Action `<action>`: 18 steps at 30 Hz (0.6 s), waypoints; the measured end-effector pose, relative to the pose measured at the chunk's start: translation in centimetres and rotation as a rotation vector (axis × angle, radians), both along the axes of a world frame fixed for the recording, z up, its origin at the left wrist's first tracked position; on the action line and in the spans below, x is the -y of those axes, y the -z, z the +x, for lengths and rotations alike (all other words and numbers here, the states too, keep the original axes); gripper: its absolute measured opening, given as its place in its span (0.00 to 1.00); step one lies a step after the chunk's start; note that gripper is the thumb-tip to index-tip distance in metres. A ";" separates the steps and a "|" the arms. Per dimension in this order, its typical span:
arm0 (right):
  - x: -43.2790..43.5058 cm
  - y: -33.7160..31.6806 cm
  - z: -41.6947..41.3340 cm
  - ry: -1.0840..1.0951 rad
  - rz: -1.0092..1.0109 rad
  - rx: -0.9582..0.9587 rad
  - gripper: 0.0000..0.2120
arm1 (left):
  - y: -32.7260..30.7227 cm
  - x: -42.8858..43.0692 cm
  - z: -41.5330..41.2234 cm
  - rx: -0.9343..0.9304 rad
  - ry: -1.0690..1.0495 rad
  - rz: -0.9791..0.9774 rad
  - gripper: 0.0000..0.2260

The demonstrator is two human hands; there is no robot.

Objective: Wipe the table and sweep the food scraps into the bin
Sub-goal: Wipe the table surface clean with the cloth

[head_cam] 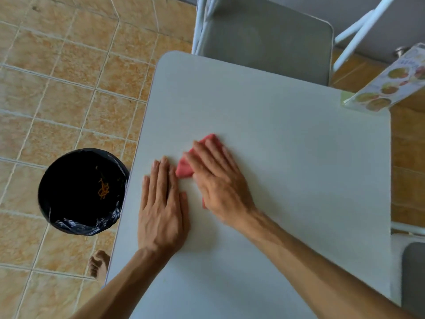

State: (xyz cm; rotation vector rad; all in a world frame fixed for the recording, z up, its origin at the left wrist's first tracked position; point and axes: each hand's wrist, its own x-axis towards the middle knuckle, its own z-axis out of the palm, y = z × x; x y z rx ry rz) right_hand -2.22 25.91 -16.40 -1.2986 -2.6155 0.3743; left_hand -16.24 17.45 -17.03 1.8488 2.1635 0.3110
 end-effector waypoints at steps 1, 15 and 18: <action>-0.6 0.1 1.3 -0.109 0.024 0.030 0.27 | 0.0 -0.2 -0.2 0.000 -0.005 0.001 0.26; 3.9 0.6 3.1 0.231 0.053 -0.044 0.25 | 0.3 0.1 -0.5 0.059 -0.006 0.054 0.25; 5.4 0.2 0.5 0.765 0.061 -0.044 0.24 | -0.5 0.6 -1.8 0.159 0.023 0.072 0.23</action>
